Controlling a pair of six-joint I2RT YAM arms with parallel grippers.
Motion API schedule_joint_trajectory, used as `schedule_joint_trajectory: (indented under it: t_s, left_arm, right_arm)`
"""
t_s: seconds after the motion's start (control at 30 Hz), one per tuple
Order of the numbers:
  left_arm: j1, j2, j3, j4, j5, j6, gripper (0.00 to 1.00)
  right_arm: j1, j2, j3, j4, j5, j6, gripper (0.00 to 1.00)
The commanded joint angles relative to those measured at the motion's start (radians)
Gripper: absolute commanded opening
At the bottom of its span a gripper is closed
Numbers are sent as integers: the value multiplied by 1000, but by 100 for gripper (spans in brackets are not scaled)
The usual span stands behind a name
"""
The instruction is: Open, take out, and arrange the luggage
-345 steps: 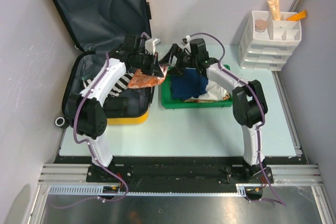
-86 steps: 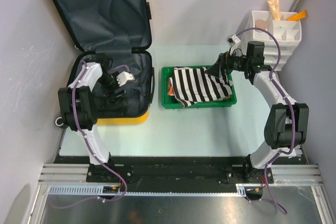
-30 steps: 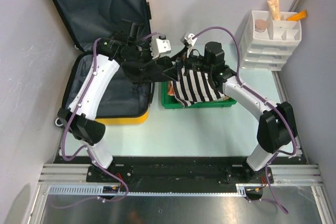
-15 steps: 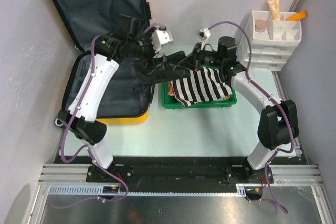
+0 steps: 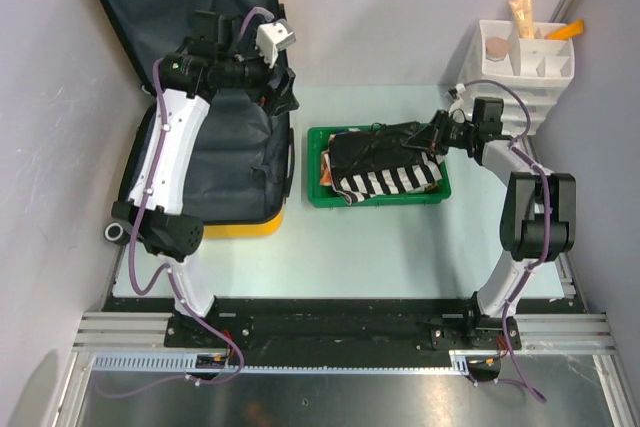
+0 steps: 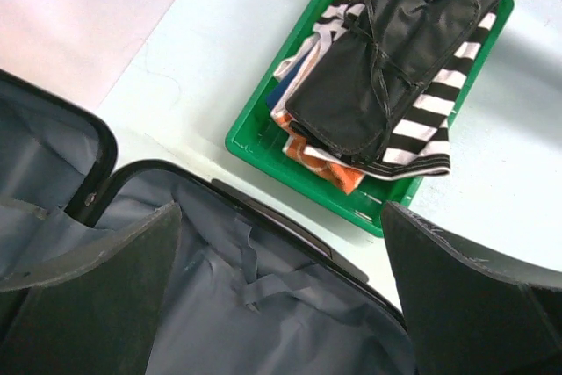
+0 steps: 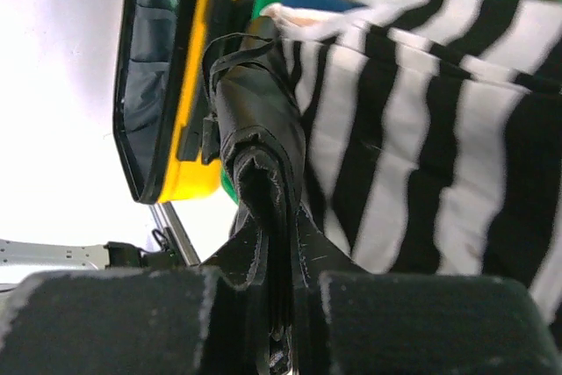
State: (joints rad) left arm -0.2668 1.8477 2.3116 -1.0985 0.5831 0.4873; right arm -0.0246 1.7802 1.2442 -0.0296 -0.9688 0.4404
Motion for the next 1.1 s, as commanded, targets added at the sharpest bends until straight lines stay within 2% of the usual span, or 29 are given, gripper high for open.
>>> schedule_joint_trajectory:
  t_s: [0.0,0.13,0.17,0.2,0.27,0.47,0.57,0.6,0.67,0.7,0.8,0.83,0.93,1.07]
  left_arm:
    - [-6,-10,-14,2,35,-41,100]
    - [-8,-21,-41,3,31,-39,100]
    - [-8,-22,-47,3,29,-39,100]
    - [-8,-21,-47,3,29,-39,100]
    - [-6,-18,-49,3,21,-41,100]
    - [-6,-1,-50,6,15,-75,100]
    - [-2,8,-52,8,14,-99,100]
    - [-2,10,-52,8,20,-107,100]
    - [9,21,-52,12,40,-142,100]
    - [11,22,-54,15,61,-150,100]
    - [11,19,-64,25,86,-150,100]
    - [11,18,-61,25,95,-147,100]
    - [14,7,-57,26,121,-139,100]
    - [20,-2,-69,28,119,-135,100]
  right_arm:
    - [-32,53,1,-62,-28,-77,0]
    - [-55,94,11,-81,-8,-120,1]
    - [-57,105,23,-93,8,-129,8]
    - [-60,107,27,-105,19,-143,36]
    - [-72,98,52,-141,54,-164,63]
    - [-104,1,150,-157,41,-149,68]
    - [-113,-63,245,-289,71,-291,72]
    - [-109,-91,268,-334,77,-406,73]
    - [-95,-122,311,-439,93,-515,76]
    - [-81,-139,316,-476,96,-637,76]
    - [21,-185,328,-698,125,-845,71]
    - [108,-206,313,-726,154,-944,70]
    - [260,-249,273,-777,224,-1086,65]
    - [418,-255,193,-810,329,-1231,55]
